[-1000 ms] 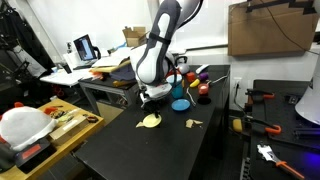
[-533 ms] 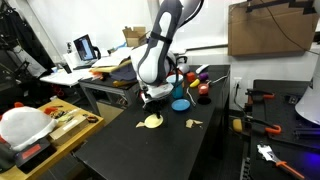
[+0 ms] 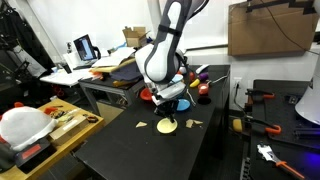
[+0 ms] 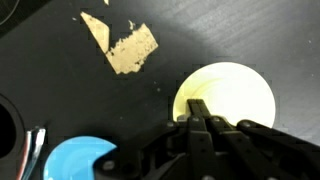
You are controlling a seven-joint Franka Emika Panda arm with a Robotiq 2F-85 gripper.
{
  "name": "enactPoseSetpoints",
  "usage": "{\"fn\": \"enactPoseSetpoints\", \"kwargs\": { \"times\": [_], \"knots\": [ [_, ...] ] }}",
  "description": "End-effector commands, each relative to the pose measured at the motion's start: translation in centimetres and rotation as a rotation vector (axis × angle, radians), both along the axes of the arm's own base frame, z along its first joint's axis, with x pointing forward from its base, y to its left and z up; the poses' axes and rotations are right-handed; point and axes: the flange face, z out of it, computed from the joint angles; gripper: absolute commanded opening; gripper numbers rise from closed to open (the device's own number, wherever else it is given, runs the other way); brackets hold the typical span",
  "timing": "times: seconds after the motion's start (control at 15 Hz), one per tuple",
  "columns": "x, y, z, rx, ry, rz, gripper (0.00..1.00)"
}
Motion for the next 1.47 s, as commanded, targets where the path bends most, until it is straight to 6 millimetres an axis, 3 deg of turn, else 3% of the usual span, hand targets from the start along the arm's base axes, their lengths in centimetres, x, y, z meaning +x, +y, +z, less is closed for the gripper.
{"fn": "enactPoseSetpoints", "kwargs": {
  "times": [0.0,0.93,1.4],
  "knots": [
    [-3.8,-0.2,-0.9,-0.006,0.105,0.026,0.0],
    [-9.8,-0.2,-2.5,-0.015,0.286,0.09,0.0],
    [-11.3,-0.4,-2.5,-0.019,0.314,0.092,0.0]
  ]
}}
